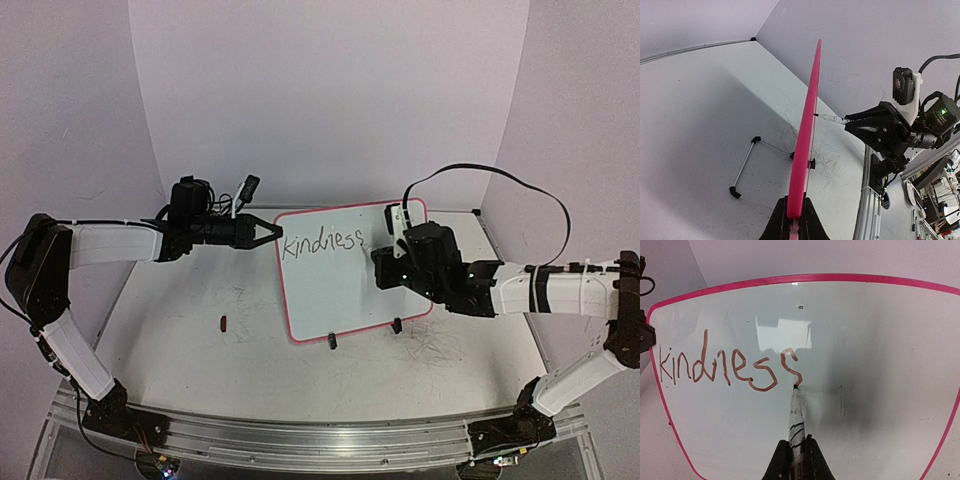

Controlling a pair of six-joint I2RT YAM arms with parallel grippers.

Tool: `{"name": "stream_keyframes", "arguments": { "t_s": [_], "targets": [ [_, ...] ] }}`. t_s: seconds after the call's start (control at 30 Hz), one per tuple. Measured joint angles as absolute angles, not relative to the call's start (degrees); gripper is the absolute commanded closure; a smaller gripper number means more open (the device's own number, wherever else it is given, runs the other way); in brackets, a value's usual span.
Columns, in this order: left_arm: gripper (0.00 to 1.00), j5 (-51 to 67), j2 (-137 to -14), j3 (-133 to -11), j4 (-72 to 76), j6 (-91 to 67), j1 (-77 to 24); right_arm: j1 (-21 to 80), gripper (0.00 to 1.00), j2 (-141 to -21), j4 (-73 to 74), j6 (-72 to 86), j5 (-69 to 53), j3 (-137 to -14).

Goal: Write a sentence on the whiteboard

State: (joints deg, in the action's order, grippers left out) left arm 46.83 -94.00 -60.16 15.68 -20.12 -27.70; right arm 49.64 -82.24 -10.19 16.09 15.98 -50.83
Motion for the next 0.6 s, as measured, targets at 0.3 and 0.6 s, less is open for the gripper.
{"name": "stream_keyframes", "arguments": {
  "t_s": [0.3,0.6],
  "targets": [
    [1.00,46.81,-94.00,-60.16,15.68,-20.10,-27.70,49.92,1.00,-82.51,-10.22,16.33,15.65,-50.98],
    [1.00,46.82,-93.79,-60.16,15.66,-19.85,-27.80,49.86,1.00,-78.15,-11.09,12.69,14.05,-49.57]
  ]
}}
